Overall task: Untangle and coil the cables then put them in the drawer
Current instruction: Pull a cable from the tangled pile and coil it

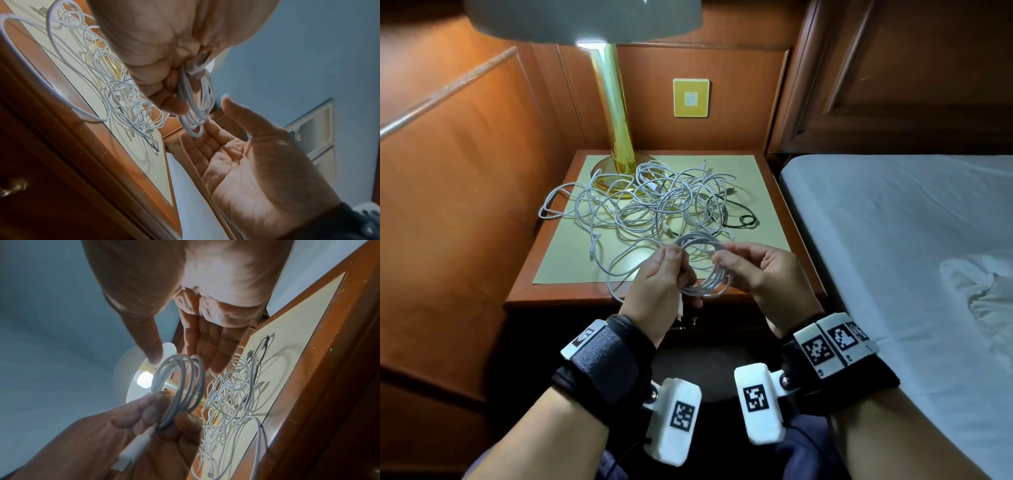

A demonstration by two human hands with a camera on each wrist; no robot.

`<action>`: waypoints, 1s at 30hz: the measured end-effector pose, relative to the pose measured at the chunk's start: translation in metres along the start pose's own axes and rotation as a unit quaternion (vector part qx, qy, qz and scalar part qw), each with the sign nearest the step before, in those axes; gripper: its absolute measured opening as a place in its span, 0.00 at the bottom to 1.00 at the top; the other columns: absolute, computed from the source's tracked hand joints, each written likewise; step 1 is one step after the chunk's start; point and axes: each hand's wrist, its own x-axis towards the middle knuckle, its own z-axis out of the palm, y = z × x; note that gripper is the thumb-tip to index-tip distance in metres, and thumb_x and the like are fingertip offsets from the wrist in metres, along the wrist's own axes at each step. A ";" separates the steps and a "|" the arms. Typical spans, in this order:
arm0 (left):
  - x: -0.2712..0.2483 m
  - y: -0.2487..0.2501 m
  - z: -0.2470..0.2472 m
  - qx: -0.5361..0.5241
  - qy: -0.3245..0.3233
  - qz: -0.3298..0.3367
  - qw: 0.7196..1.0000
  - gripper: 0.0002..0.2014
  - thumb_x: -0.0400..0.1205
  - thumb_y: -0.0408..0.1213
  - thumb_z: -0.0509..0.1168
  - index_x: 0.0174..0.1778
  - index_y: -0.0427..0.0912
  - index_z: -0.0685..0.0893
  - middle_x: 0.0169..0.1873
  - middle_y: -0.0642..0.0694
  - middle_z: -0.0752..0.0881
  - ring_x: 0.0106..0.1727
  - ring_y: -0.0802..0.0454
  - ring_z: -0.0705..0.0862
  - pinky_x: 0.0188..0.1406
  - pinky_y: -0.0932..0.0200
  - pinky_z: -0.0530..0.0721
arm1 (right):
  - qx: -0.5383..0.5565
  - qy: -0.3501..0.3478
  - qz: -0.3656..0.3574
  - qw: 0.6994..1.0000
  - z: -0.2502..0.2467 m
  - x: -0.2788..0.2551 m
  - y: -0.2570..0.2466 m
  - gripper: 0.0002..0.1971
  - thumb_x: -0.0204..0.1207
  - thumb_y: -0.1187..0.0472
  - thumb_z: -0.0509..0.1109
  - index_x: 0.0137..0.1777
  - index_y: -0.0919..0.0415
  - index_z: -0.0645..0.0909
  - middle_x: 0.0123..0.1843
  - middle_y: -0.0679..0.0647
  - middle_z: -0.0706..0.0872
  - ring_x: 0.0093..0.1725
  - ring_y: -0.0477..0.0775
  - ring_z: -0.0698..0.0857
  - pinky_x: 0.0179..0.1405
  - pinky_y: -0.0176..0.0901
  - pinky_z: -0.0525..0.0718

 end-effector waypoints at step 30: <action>0.003 -0.005 -0.010 0.143 0.045 0.130 0.980 0.00 0.87 0.36 0.62 0.52 0.46 0.77 0.37 0.47 0.87 0.36 0.52 0.84 0.40 0.52 0.85 | 0.068 -0.031 0.030 0.997 0.000 0.004 -0.007 0.05 0.81 0.68 0.69 0.49 0.60 0.86 0.35 0.51 0.89 0.35 0.45 0.84 0.41 0.38 0.75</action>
